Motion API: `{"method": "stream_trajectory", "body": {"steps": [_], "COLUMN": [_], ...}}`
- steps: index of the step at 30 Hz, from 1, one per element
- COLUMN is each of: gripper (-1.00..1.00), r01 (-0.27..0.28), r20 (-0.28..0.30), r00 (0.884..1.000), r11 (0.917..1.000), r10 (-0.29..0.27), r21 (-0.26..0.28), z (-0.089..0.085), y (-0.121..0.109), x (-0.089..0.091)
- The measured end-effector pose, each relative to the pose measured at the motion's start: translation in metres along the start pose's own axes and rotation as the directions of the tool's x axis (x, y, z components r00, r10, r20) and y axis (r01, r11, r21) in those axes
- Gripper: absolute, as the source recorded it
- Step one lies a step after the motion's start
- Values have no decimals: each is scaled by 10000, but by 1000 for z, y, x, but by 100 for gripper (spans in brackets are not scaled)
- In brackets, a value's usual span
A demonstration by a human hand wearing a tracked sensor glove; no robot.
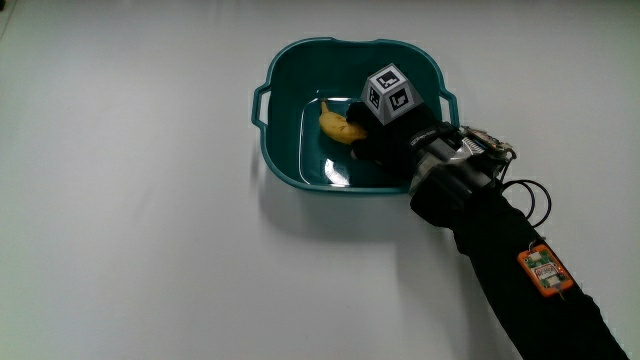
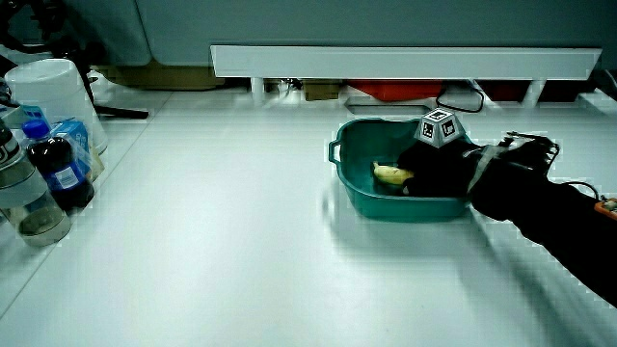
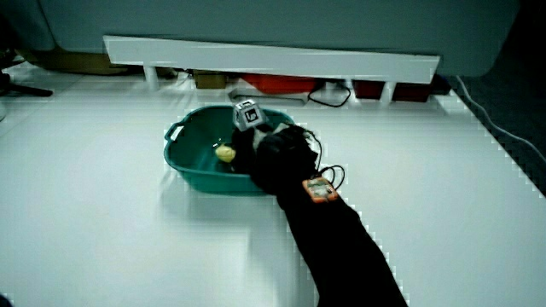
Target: Place banana into plate
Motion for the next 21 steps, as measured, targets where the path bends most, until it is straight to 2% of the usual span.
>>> {"method": "stream_trajectory", "body": {"steps": [5, 7, 9, 10, 13, 15, 16, 17, 21], "gripper": [0, 0, 0, 0, 0, 0, 0, -4, -22], "r01": [-119, -142, -70, -24, -141, -120, -6, -19, 43], "r20": [267, 344, 481, 501, 553, 441, 576, 524, 459], "r00": [9996, 9993, 9988, 9987, 9983, 9989, 9983, 9986, 9989], "r11": [9996, 9984, 9989, 9978, 9974, 9973, 9981, 9969, 9960], "r10": [126, 161, 93, 57, 180, 152, 41, 61, -2], "r21": [-271, -538, -466, -662, -703, -728, -611, -792, -888], "z": [-7, -10, -12, -16, -13, -14, -13, -14, -15], "y": [4, 5, 6, 8, 8, 7, 6, 7, 8], "x": [-6, -7, -8, -7, -8, -7, -7, -7, -7]}}
